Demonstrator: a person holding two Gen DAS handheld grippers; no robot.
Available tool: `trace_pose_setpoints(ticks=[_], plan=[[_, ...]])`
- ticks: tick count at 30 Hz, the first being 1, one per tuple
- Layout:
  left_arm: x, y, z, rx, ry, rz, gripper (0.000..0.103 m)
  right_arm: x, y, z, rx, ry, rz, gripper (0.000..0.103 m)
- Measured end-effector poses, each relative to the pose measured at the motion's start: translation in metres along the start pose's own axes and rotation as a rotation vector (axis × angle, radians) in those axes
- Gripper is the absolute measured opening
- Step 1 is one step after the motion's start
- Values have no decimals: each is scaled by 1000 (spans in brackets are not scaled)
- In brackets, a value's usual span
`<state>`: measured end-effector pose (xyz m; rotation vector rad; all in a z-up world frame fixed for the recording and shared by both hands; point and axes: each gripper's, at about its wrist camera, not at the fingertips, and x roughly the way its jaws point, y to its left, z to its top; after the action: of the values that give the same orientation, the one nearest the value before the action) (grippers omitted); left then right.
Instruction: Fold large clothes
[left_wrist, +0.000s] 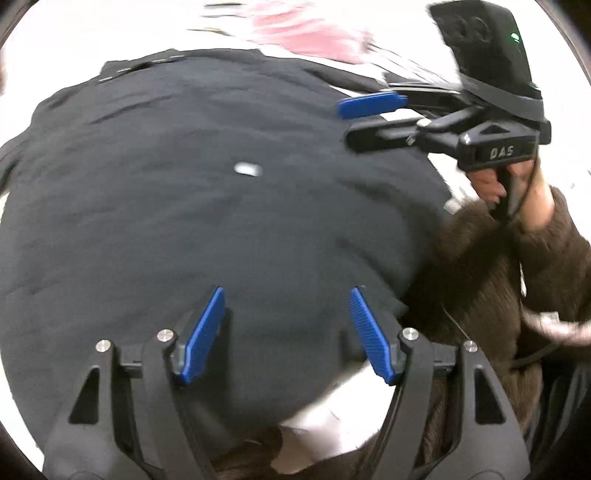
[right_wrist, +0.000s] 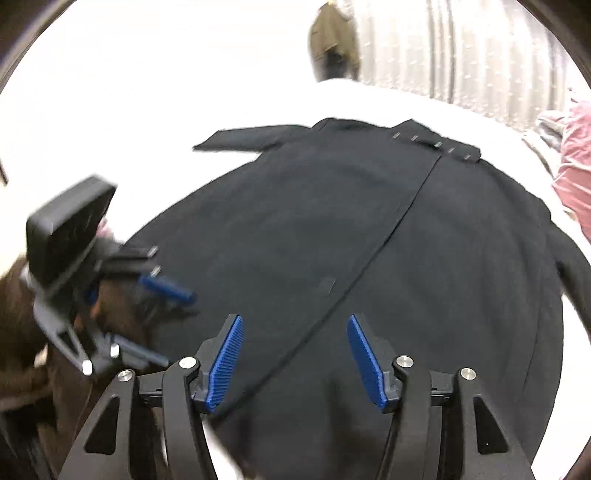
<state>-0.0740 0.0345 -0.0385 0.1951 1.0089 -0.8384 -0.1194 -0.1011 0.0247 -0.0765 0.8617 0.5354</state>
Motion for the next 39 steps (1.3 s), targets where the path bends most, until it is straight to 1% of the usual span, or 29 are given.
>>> trace_pose_setpoints(ticks=[2,4,5,6,7,10,11,13,16,17,20,22,25,26,27,28,29,30,31,32,33,34,35,36,37,38,39], plan=[[-13,29,7,-95,-39,47,71,9,-12,21,30,-28,-29,68],[-30,67,13,-206,-79,98,72,26,-27,41,64,-52,-53,70],[-38,84,15,-243,-93,122,72,36,-32,47,81,-60,-62,70],[-49,107,17,-285,-111,155,72,49,-41,52,104,-65,-68,71],[-57,124,19,-314,-122,185,72,57,-43,49,117,-67,-72,71],[-94,206,27,-451,-179,311,72,86,-59,44,162,-73,-79,71],[-104,231,28,-481,-198,340,72,94,-63,46,165,-62,-87,71],[-124,291,29,-549,-226,432,72,106,-66,51,137,-48,-113,71],[-141,366,26,-656,-241,531,72,117,-67,60,76,-80,-146,71],[-146,399,23,-706,-257,546,72,120,-70,61,60,-81,-154,71],[-145,461,15,-797,-294,575,72,128,-75,59,32,-77,-184,71],[-138,499,8,-844,-318,583,72,132,-80,57,42,-70,-196,71],[-121,530,7,-888,-327,609,72,141,-86,54,64,-42,-198,71],[-117,542,5,-898,-323,638,71,144,-88,54,67,-27,-199,71],[-114,552,2,-902,-318,648,68,149,-89,53,69,-13,-204,71],[-107,565,1,-919,-307,646,67,153,-89,52,66,-1,-209,71],[-107,567,2,-922,-319,645,66,156,-89,52,62,7,-214,71],[-107,570,4,-917,-355,650,59,159,-88,53,59,10,-219,71],[-107,572,6,-921,-369,646,51,159,-88,52,59,10,-220,71],[-105,573,9,-936,-369,648,39,161,-89,53,63,8,-221,71],[-104,573,10,-926,-376,637,21,162,-90,54,68,7,-222,71],[-104,566,11,-890,-389,631,15,163,-91,54,73,8,-223,71],[-107,559,11,-873,-406,659,12,164,-91,55,77,9,-226,71],[-114,549,9,-871,-446,701,11,165,-91,55,80,9,-230,71],[-122,539,3,-889,-501,756,10,165,-90,55,81,8,-234,71],[-128,528,-5,-932,-527,857,9,165,-90,56,80,8,-238,71],[-126,526,-9,-954,-505,920,9,165,-90,56,77,8,-242,71]])
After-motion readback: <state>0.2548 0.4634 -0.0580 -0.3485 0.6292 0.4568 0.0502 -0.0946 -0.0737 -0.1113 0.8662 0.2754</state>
